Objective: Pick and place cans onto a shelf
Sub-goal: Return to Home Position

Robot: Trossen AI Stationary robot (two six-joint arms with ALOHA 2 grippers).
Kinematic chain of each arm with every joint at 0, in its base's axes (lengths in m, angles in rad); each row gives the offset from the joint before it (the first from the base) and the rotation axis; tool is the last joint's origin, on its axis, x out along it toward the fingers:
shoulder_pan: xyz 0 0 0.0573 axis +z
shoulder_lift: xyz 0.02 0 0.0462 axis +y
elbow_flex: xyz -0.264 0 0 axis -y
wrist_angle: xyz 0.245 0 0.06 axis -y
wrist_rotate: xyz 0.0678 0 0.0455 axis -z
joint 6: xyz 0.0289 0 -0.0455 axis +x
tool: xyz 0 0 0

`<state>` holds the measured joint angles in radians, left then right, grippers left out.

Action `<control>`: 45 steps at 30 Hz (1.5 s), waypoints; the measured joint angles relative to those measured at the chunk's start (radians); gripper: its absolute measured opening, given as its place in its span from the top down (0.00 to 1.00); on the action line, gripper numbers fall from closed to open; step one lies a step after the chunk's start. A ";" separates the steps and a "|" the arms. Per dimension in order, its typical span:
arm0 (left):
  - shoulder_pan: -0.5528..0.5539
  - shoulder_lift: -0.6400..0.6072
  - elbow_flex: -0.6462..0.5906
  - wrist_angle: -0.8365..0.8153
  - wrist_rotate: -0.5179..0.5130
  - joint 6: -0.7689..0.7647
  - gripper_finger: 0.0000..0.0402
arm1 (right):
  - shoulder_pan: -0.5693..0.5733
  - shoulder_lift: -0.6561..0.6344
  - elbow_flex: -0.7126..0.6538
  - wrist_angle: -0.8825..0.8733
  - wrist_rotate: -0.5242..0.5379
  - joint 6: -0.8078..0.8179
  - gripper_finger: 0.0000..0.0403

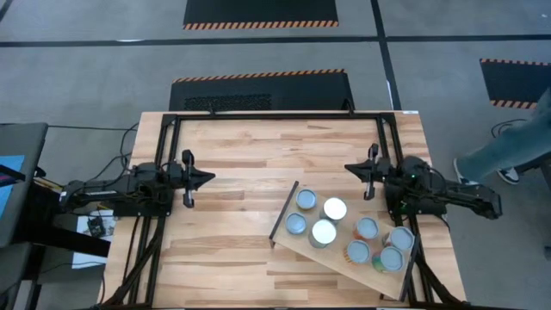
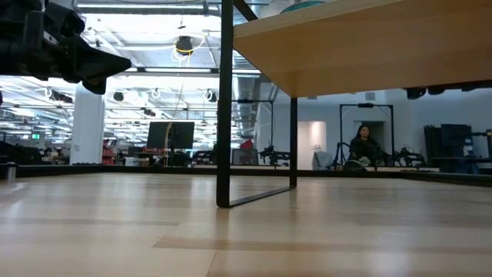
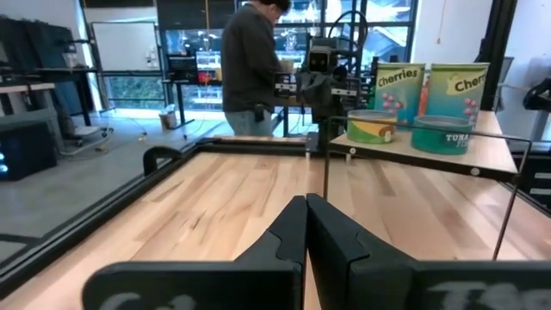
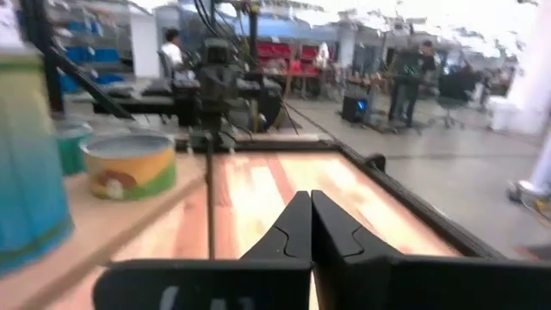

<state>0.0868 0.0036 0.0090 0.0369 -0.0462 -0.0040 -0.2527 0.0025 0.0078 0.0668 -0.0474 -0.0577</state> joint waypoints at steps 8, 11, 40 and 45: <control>0.000 0.000 -0.001 0.000 -0.004 0.018 1.00 | 0.000 0.046 0.001 -0.048 0.063 0.048 0.91; 0.000 0.000 -0.001 0.000 -0.003 -0.019 1.00 | 0.002 0.055 0.001 -0.050 0.065 0.043 0.90; 0.000 0.000 -0.002 0.000 -0.003 -0.034 1.00 | 0.002 0.056 0.001 -0.058 0.070 0.039 0.90; 0.000 0.001 -0.002 0.000 -0.003 -0.034 1.00 | 0.002 0.056 0.001 -0.058 0.071 0.039 0.90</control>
<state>0.0868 0.0044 0.0067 0.0364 -0.0494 -0.0383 -0.2508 0.0589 0.0086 0.0086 0.0231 -0.0185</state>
